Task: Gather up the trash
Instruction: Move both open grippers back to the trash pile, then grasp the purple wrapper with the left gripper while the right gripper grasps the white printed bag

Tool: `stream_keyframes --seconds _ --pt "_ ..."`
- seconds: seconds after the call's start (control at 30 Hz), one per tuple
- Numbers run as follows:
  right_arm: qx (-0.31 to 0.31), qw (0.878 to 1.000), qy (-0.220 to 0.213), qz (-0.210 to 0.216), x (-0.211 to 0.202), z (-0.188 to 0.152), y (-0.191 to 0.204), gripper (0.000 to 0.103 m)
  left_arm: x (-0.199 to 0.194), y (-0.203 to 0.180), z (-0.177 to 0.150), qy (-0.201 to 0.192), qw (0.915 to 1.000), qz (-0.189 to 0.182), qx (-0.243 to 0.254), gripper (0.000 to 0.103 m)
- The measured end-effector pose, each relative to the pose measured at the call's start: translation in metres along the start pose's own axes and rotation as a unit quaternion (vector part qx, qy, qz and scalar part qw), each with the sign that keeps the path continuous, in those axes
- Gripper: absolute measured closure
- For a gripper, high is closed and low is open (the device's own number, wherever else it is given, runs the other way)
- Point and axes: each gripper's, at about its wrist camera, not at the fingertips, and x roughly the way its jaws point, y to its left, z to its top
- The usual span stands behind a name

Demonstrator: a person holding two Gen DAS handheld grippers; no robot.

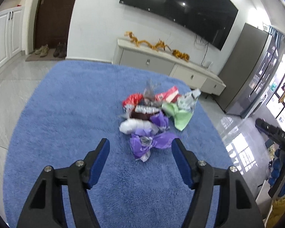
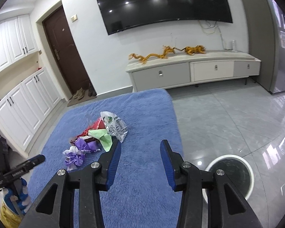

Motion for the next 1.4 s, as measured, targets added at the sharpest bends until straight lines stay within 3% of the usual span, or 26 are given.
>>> stream_keyframes --seconds 0.53,0.73,0.87,0.9,0.97,1.07,1.23,1.4 --pt "-0.030 0.996 0.048 0.072 0.115 0.026 0.029 0.062 0.085 0.004 0.000 0.056 0.9972 0.009 -0.049 0.038" --pt "-0.046 0.993 0.062 0.089 0.153 0.030 0.050 0.062 0.091 0.009 -0.006 0.063 0.9964 -0.009 -0.056 0.059" --pt "-0.047 0.994 0.064 0.081 0.170 0.032 0.054 0.064 0.089 0.005 -0.007 0.061 0.9969 -0.012 -0.049 0.064" --pt "-0.046 0.994 0.063 0.081 0.171 0.032 0.054 0.073 0.088 0.005 -0.007 0.061 0.9968 -0.014 -0.049 0.064" --pt "-0.051 0.994 0.063 0.080 0.175 0.032 0.054 0.083 0.085 0.003 -0.008 0.059 0.9969 -0.017 -0.050 0.066" --pt "-0.059 0.994 0.060 0.076 0.173 0.032 0.056 0.090 0.076 0.001 -0.010 0.055 0.9971 -0.020 -0.049 0.066" --pt "-0.052 0.996 0.038 0.069 0.150 0.034 0.054 0.091 0.057 -0.006 -0.013 0.044 0.9978 -0.022 -0.045 0.067" --pt "-0.049 0.996 0.005 0.071 0.101 0.034 0.053 0.091 0.030 -0.013 -0.015 0.025 0.9986 -0.028 -0.038 0.067"
